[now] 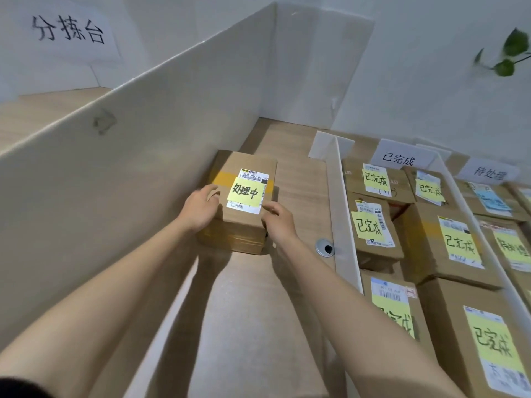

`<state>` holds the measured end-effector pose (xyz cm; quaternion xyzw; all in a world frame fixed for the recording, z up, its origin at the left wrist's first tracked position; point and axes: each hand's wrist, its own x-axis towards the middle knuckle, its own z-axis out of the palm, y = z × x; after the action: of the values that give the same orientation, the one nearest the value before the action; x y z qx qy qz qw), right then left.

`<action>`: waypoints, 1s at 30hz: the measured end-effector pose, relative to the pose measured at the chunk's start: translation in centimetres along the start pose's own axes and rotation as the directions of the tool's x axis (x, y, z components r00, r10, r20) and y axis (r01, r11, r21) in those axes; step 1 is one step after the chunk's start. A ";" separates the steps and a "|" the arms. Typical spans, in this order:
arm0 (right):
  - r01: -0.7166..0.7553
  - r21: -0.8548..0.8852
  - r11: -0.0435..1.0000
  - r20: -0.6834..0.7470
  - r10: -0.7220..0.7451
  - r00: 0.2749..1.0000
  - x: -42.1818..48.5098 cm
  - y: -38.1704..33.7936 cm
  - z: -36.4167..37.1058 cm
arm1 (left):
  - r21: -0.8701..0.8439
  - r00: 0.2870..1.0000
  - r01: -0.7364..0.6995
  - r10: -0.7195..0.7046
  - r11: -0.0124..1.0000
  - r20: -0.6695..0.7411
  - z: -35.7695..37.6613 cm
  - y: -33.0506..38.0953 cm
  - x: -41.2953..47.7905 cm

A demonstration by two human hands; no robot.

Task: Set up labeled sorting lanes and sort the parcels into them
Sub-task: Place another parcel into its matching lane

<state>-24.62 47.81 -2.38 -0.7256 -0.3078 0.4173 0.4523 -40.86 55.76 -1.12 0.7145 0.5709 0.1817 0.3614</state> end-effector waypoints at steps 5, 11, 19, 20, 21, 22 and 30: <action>-0.041 0.095 0.995 0.019 0.039 0.999 0.8 0.6 -0.3 | -0.180 0.999 0.021 -0.016 0.983 0.033 0.4 -1.2 0.9; -0.075 0.155 0.985 0.054 0.067 0.996 1.5 1.3 -0.1 | -0.280 0.998 0.007 -0.023 0.960 -0.054 1.6 -1.6 0.6; -0.122 0.215 0.969 0.038 0.117 0.992 0.8 1.5 -0.1 | -0.277 0.987 0.081 -0.116 0.957 -0.115 2.4 -1.6 -0.8; -0.120 0.217 0.969 0.029 0.116 0.993 0.4 1.4 -0.3 | -0.279 0.988 0.077 -0.112 0.957 -0.111 2.6 -1.5 -1.0; -0.118 0.222 0.968 0.019 0.116 0.993 0.1 1.3 -0.5 | -0.278 0.989 0.072 -0.106 0.958 -0.108 2.6 -1.3 -1.3; -0.113 0.231 0.966 0.012 0.114 0.993 -0.2 1.2 -0.9 | -0.278 0.989 0.066 -0.100 0.958 -0.107 2.6 -1.0 -1.5; -0.028 0.280 0.960 -0.042 0.041 0.998 -1.7 -1.2 -4.0 | -0.303 0.995 -0.003 -0.027 0.953 -0.093 1.1 3.1 -2.9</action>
<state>-22.00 45.32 0.26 -0.6697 -0.2224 0.4470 0.5498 -38.79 52.37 0.82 0.6376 0.5571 0.2990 0.4401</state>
